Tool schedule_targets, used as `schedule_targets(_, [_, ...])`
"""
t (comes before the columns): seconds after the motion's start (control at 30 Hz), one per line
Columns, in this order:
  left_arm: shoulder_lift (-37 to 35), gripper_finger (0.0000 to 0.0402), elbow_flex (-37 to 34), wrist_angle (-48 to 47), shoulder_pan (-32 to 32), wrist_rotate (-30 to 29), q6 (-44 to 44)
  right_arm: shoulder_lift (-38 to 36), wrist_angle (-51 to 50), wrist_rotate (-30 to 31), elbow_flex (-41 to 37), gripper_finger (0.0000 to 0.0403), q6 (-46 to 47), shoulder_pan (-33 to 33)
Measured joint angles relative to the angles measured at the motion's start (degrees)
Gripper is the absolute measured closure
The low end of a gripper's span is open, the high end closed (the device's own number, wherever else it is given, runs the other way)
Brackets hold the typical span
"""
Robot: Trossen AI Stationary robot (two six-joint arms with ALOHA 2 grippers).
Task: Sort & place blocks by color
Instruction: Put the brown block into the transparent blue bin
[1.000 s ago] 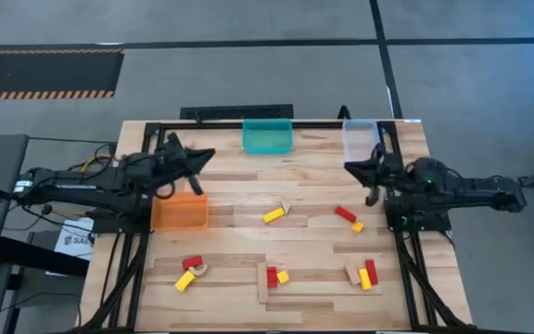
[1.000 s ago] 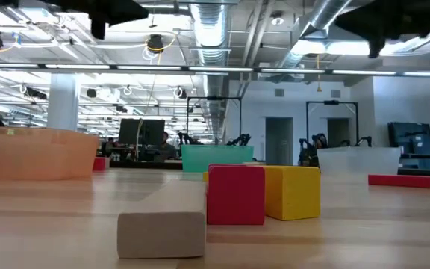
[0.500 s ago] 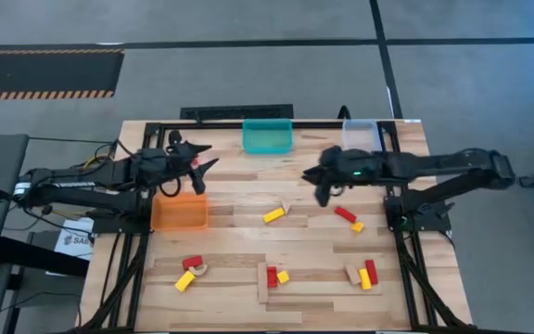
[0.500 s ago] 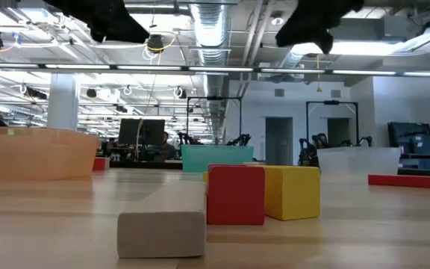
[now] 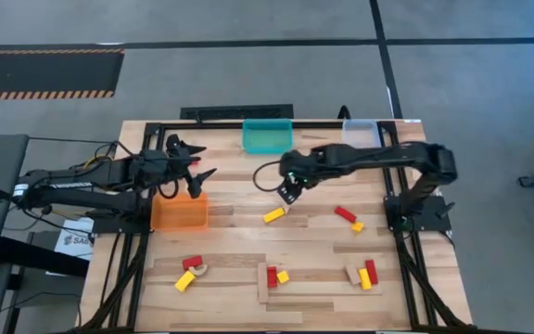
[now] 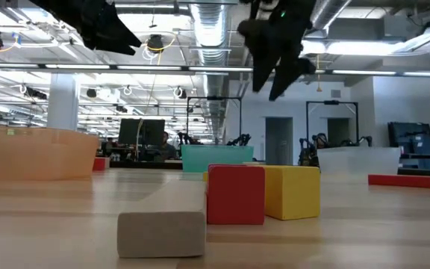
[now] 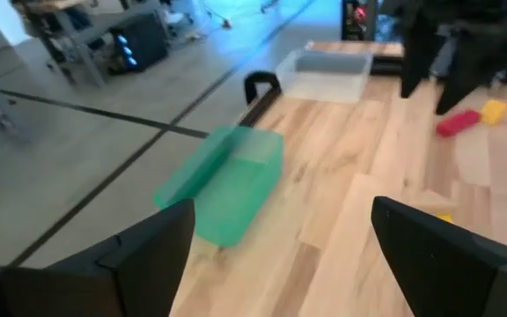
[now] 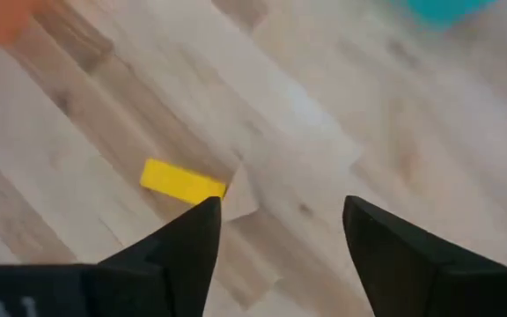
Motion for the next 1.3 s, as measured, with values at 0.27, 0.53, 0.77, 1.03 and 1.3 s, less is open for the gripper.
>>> schedule_targets(0.27, [-0.04, 0.0063, 0.00, -1.57, 0.00, 1.32, -0.09, 9.08, 0.57, -3.79, 1.66, 0.0138, 8.84, 0.13])
schedule_targets(0.53, [-0.04, 0.0064, 0.00, -1.68, 0.00, 1.60, -0.08, 14.15, 0.85, -3.70, 2.31, 0.0138, 8.59, 0.48])
schedule_targets(0.77, [-0.02, 0.0064, -0.02, -1.68, 0.00, 1.60, -0.09, 17.44, 2.61, -3.60, 2.24, 0.0138, 7.93, 0.46])
schedule_targets(1.03, [-0.02, 0.0064, -0.07, -2.21, 0.00, 1.69, -1.22, 20.28, 4.62, -3.89, 2.33, 0.0139, 7.78, 0.46])
schedule_targets(1.3, [-0.02, 0.0064, -0.07, -3.23, 0.00, 1.67, -2.73, 21.84, 4.91, -4.64, 2.25, 0.0214, 8.05, 0.53])
